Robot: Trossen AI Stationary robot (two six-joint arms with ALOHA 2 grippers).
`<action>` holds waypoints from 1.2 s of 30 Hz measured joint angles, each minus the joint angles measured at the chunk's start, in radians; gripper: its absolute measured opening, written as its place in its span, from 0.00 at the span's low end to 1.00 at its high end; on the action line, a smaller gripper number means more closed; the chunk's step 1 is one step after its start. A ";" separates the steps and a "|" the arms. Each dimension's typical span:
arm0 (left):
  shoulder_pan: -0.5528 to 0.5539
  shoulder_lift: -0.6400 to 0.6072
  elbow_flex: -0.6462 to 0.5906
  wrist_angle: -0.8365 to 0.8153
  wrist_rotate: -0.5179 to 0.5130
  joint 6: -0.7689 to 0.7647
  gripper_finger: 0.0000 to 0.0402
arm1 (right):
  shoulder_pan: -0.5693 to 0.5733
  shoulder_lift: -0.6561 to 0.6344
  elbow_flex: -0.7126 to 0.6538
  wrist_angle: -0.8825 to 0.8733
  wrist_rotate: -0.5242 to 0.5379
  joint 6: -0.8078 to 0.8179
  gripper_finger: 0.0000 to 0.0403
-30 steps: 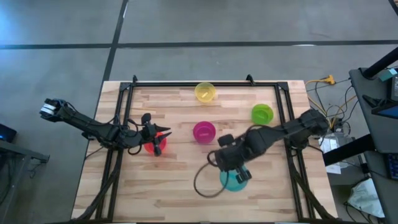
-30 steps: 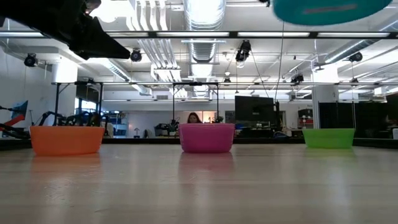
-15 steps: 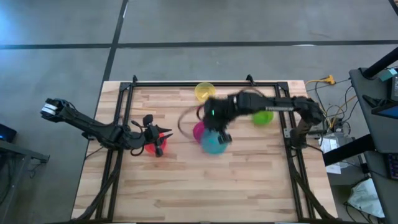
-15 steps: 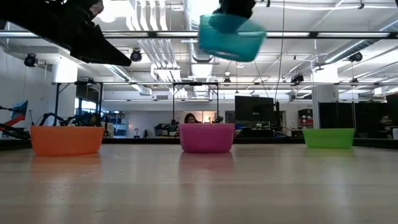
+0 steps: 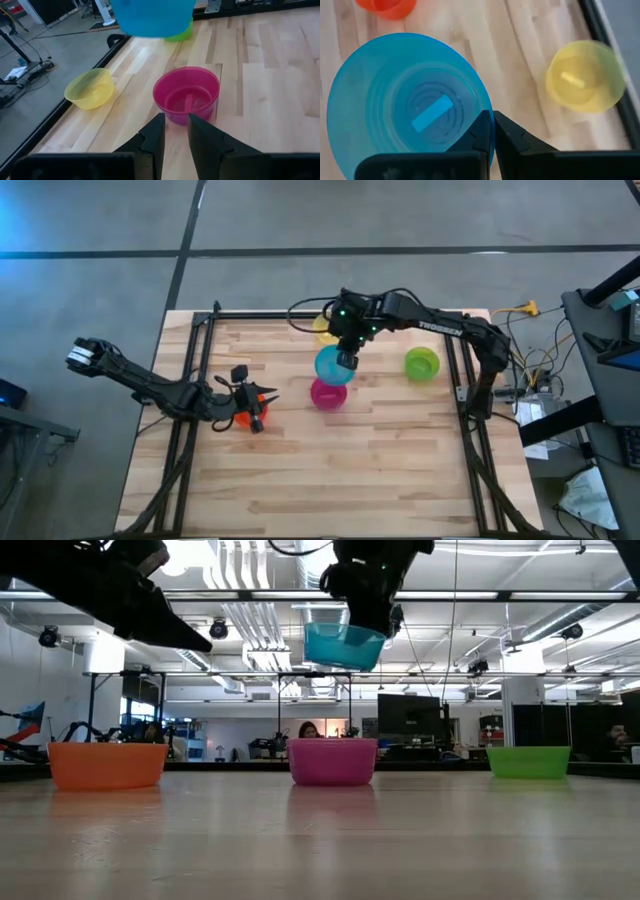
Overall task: Nest bowls inside each other
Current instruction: Stack the blue bowl on top of the pink bowl
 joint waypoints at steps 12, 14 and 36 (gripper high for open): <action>0.000 0.000 0.000 0.015 -0.020 0.023 0.17 | 0.007 0.160 0.000 -0.050 -0.121 0.354 0.02; 0.000 0.000 0.000 0.016 -0.020 0.023 0.17 | 0.007 0.178 0.000 -0.069 -0.119 0.352 0.02; 0.000 0.001 0.000 0.015 -0.019 0.019 0.17 | 0.044 0.193 -0.058 0.043 0.016 0.350 0.02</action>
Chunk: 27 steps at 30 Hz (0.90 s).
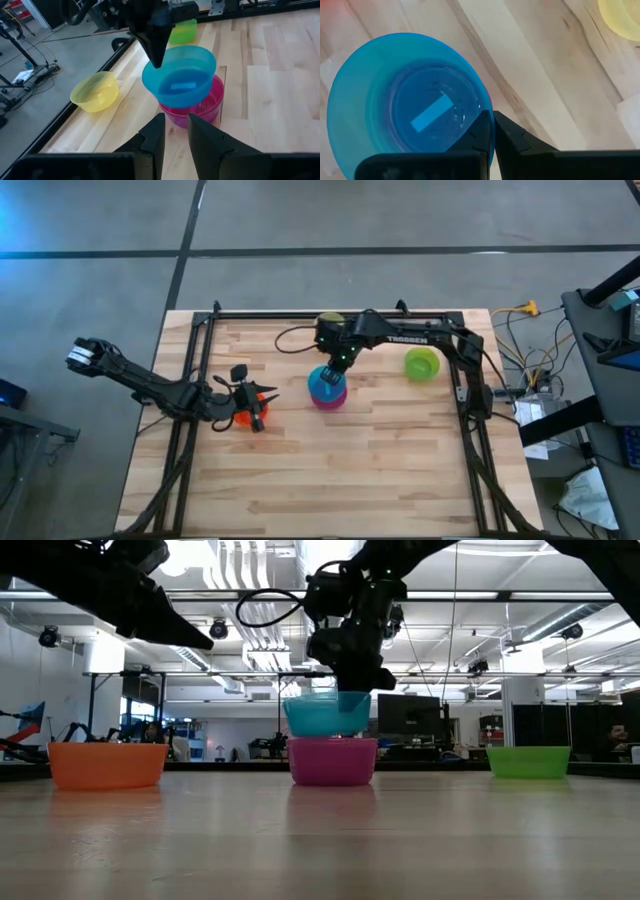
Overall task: Nest bowls inside each other
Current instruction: Stack the blue bowl on top of the pink bowl
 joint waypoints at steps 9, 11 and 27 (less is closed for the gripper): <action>0.000 0.002 0.000 -0.002 0.000 -0.001 0.17 | 0.012 0.000 -0.063 0.062 0.008 0.014 0.02; 0.000 0.002 0.000 -0.002 0.001 -0.001 0.17 | 0.014 0.000 -0.075 0.068 0.010 0.014 0.02; 0.000 0.002 0.000 -0.002 0.001 -0.002 0.17 | 0.042 0.000 -0.127 0.127 0.025 0.021 0.02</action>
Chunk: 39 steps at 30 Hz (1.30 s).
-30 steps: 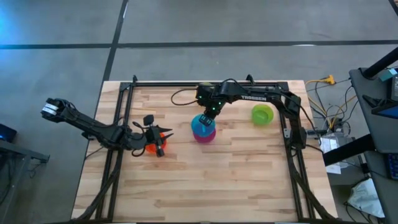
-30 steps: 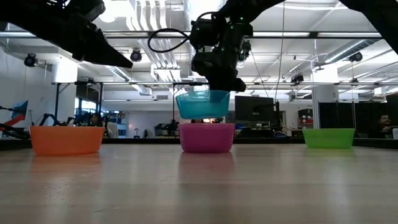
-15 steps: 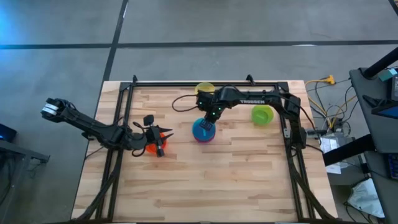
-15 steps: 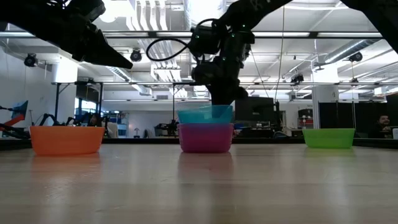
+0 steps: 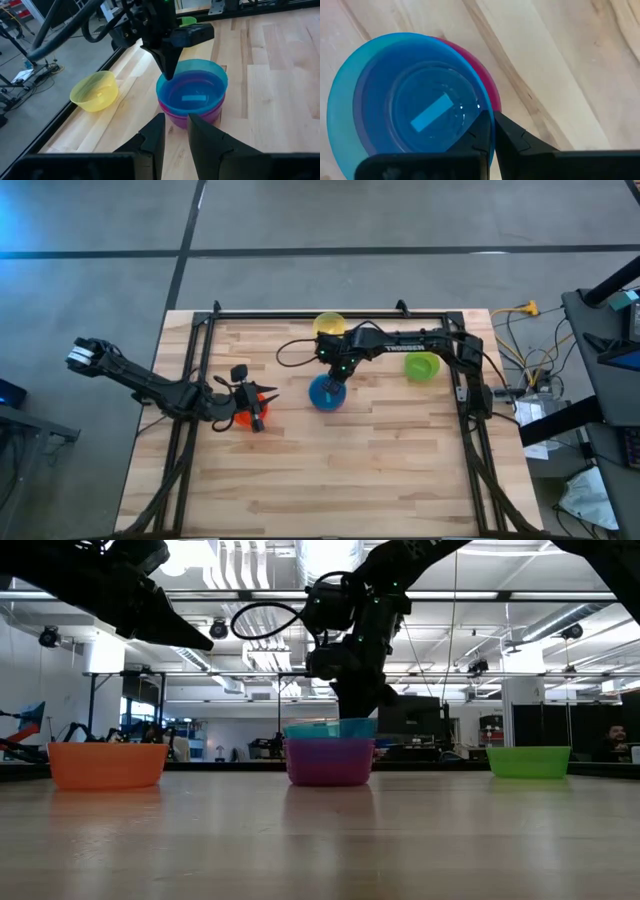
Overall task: Nest bowls inside each other
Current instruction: Stack the blue bowl on top of the pink bowl, then stack the orange bowl on top of the blue bowl
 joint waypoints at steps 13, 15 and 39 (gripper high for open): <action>0.000 0.000 0.000 0.000 0.000 0.000 0.17 | 0.015 0.000 -0.009 -0.004 -0.002 -0.019 0.03; 0.000 0.000 0.000 0.000 0.000 0.000 0.17 | 0.018 0.000 -0.009 -0.004 -0.002 -0.019 0.05; 0.000 0.000 0.000 0.005 0.000 0.000 0.17 | 0.018 -0.096 -0.008 -0.014 0.010 -0.018 0.23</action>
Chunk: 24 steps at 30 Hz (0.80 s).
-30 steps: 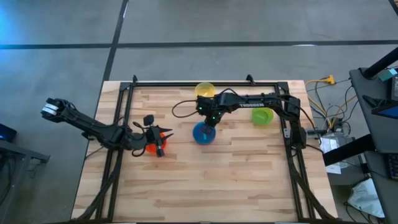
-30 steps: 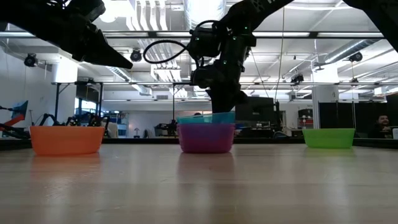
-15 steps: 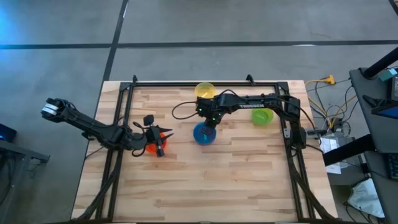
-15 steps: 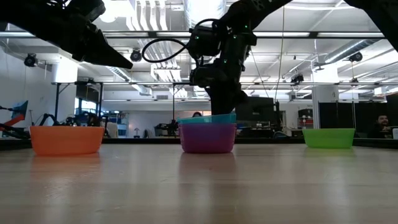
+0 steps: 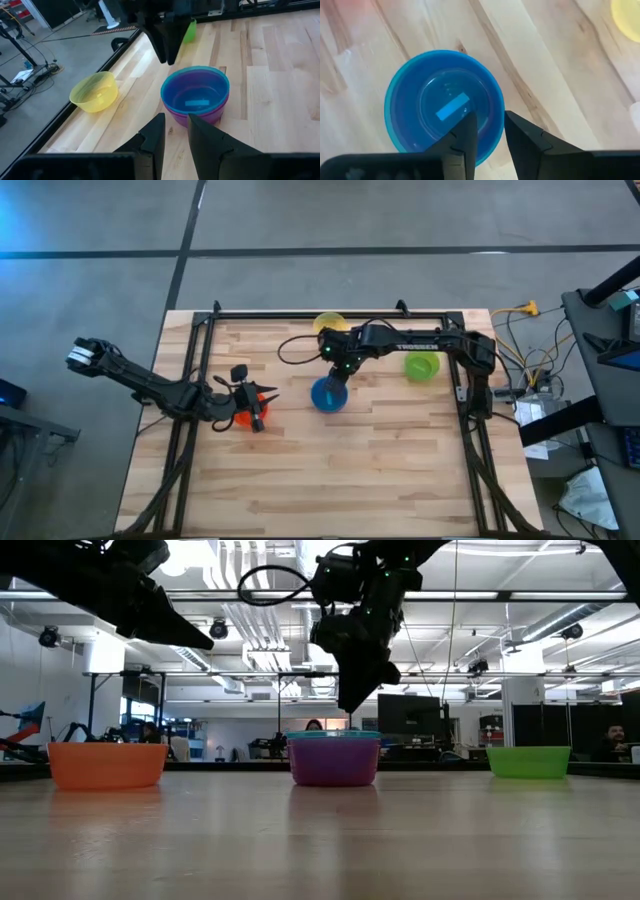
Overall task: Nest bowls inside each other
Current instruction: Stack the orange bowl on top of the blue bowl
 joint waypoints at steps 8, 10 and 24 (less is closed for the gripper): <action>0.000 0.000 0.000 0.000 0.000 0.000 0.17 | 0.012 -0.002 -0.005 -0.001 0.007 -0.020 0.17; 0.000 0.000 0.000 0.000 0.000 0.001 0.17 | 0.017 -0.010 -0.006 0.002 0.010 -0.029 0.16; -0.001 0.000 -0.008 -0.001 0.032 -0.001 0.17 | 0.191 -0.273 -0.181 0.043 0.172 -0.004 0.16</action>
